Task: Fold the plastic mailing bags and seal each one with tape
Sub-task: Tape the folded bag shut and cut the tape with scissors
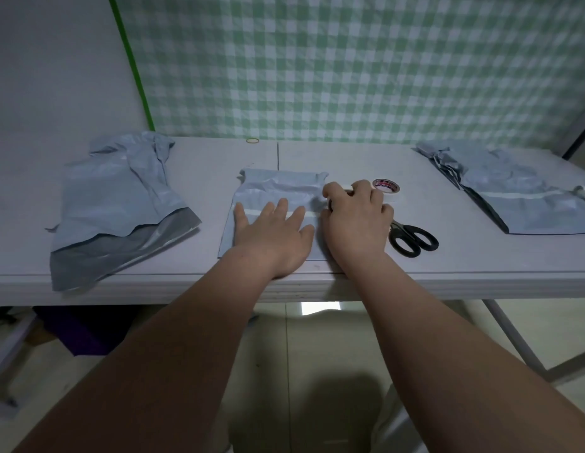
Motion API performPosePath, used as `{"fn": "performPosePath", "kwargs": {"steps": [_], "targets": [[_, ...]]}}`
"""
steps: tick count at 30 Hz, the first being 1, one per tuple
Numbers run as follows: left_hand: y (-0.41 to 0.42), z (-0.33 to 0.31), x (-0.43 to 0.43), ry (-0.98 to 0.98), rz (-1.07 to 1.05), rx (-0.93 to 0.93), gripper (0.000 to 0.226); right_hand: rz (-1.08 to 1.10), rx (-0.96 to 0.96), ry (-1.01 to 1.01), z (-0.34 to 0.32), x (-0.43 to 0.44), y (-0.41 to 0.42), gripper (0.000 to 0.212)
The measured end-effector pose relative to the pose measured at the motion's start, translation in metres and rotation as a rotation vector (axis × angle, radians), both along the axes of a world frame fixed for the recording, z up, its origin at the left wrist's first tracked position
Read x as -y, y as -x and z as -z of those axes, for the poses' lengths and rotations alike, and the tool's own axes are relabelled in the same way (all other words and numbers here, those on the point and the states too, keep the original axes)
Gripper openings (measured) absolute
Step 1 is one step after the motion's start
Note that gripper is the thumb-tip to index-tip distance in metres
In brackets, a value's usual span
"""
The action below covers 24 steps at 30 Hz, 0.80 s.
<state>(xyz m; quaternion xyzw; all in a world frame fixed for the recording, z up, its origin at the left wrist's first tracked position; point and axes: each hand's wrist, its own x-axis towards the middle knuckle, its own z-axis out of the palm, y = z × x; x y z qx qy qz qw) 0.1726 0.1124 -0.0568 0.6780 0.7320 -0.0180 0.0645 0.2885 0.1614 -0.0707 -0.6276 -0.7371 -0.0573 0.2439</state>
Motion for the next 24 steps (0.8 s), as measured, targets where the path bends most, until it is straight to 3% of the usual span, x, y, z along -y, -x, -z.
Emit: {"fn": "performPosePath", "kwargs": {"steps": [9, 19, 24], "targets": [[0.034, 0.001, 0.012, 0.018, -0.103, 0.005, 0.061, 0.002, -0.007, 0.035, -0.001, 0.001, -0.001, 0.029], [0.039, -0.003, 0.014, -0.029, -0.202, 0.023, 0.084, -0.001, -0.007, 0.044, -0.003, 0.003, -0.001, 0.028], [0.015, -0.007, 0.012, -0.120, -0.111, -0.036, 0.071, -0.012, -0.046, 0.040, -0.003, 0.003, -0.001, 0.029]]}}
